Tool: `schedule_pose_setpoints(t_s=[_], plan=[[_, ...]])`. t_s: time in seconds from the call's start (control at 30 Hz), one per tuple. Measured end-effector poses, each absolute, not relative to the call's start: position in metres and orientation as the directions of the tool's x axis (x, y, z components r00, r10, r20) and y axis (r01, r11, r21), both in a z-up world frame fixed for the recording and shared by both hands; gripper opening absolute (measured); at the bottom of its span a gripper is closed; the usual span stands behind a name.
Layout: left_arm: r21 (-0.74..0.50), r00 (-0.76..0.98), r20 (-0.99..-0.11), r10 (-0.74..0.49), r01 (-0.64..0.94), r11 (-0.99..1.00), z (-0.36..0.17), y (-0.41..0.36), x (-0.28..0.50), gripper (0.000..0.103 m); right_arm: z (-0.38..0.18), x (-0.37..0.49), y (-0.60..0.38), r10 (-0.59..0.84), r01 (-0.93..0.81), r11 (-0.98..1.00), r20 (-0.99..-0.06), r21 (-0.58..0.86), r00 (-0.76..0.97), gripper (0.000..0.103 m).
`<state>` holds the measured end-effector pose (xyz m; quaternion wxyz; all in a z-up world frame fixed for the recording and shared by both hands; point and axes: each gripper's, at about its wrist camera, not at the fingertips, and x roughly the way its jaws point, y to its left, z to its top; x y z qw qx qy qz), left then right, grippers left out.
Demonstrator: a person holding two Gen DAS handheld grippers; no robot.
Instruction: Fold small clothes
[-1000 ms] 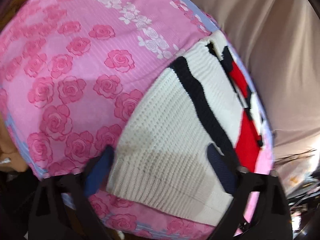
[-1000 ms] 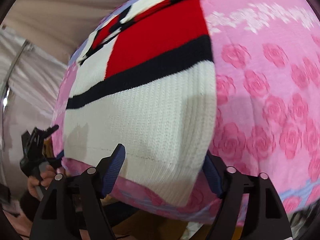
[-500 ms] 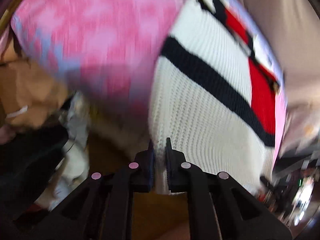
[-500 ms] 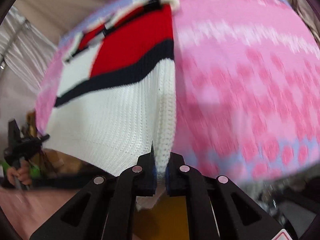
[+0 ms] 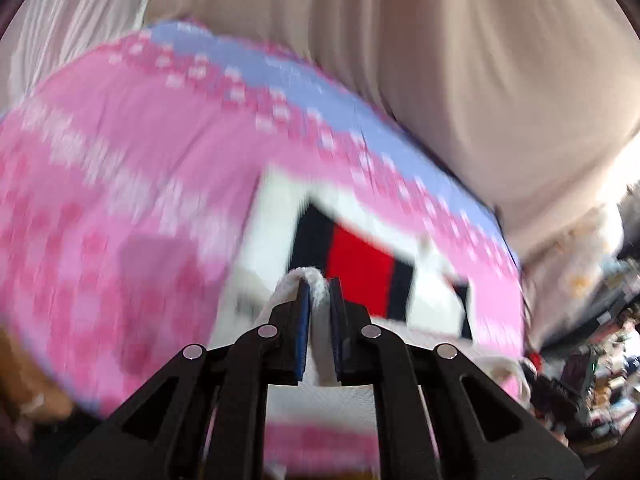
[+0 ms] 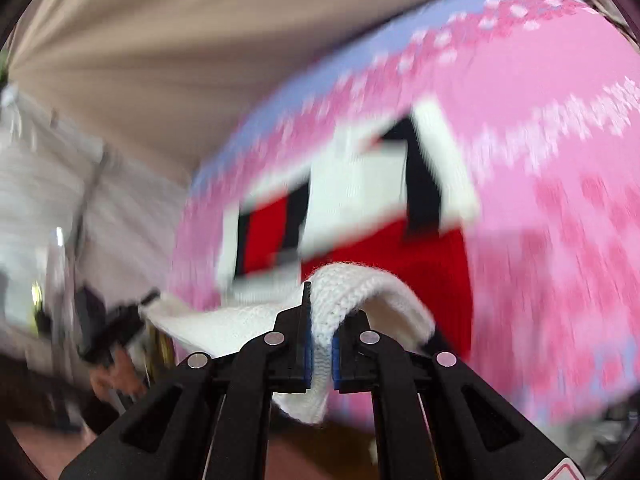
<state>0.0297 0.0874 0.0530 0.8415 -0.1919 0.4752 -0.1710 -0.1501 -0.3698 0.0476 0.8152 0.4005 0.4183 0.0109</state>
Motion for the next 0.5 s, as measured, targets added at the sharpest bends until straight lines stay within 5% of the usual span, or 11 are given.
schedule_pose_setpoints(t_s=[0.2,0.27,0.3,0.37,0.4,0.43,0.5], plan=[[-0.388,0.568,-0.764,-0.306,-0.024,0.921,-0.002,0.063,0.105,0.013,-0.031,-0.073,-0.429,0.259,0.502,0.496,-0.673,0.708,0.692,0.014],[-0.422,0.533,-0.781,-0.325,-0.068,0.904,-0.014,0.066,0.11,0.026,-0.04,-0.066,-0.437,0.232,0.518,0.454,-0.657,0.725,0.717,0.016],[-0.447,0.535,-0.771,-0.345,-0.069,0.892,-0.014,0.07,0.106,0.041,-0.041,-0.069,-0.441,0.238,0.517,0.421,-0.64,0.746,0.73,0.023],[-0.471,0.557,-0.732,-0.391,-0.001,0.882,-0.002,0.072,0.092,0.059,-0.033,-0.079,-0.443,0.22,0.499,0.395,-0.607,0.771,0.764,0.045],[-0.449,0.56,-0.729,-0.393,0.041,0.893,0.004,0.069,0.086,0.072,-0.022,-0.089,-0.441,0.172,0.493,0.428,-0.604,0.757,0.778,0.063],[-0.426,0.559,-0.732,-0.39,0.073,0.902,0.008,0.064,0.082,0.087,-0.014,-0.1,-0.44,0.129,0.491,0.466,-0.605,0.736,0.786,0.069],[-0.386,0.541,-0.747,-0.388,0.123,0.914,0.008,0.05,0.086,0.09,-0.002,-0.109,-0.432,0.085,0.478,0.556,-0.619,0.679,0.781,0.072]])
